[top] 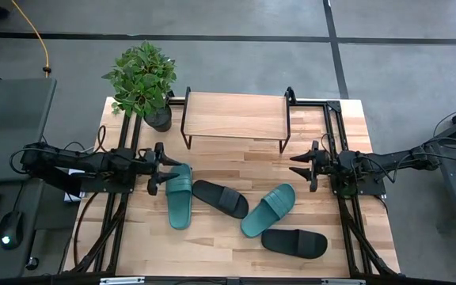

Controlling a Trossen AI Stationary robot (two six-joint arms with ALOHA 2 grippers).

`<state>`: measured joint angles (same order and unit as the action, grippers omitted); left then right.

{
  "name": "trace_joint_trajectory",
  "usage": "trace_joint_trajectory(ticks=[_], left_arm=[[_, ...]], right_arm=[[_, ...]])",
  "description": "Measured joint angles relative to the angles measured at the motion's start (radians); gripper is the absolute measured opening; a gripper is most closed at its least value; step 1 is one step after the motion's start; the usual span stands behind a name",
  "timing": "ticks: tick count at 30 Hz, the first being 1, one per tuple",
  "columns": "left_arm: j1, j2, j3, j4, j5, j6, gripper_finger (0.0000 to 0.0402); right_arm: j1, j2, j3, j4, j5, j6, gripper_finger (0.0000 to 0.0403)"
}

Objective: Pick and place slides into the shelf
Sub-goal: Put the right green slide on the shelf

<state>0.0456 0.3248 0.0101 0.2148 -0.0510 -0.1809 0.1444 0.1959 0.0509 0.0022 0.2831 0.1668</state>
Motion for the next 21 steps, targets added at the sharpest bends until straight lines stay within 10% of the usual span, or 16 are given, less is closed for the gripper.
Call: trace_joint_trajectory(ticks=[21], left_arm=[[0.000, 0.010, 0.148, 0.089, -0.051, -0.063, 0.0189]], right_arm=[[0.000, 0.020, 0.216, -0.080, 0.001, 0.051, 0.0169]])
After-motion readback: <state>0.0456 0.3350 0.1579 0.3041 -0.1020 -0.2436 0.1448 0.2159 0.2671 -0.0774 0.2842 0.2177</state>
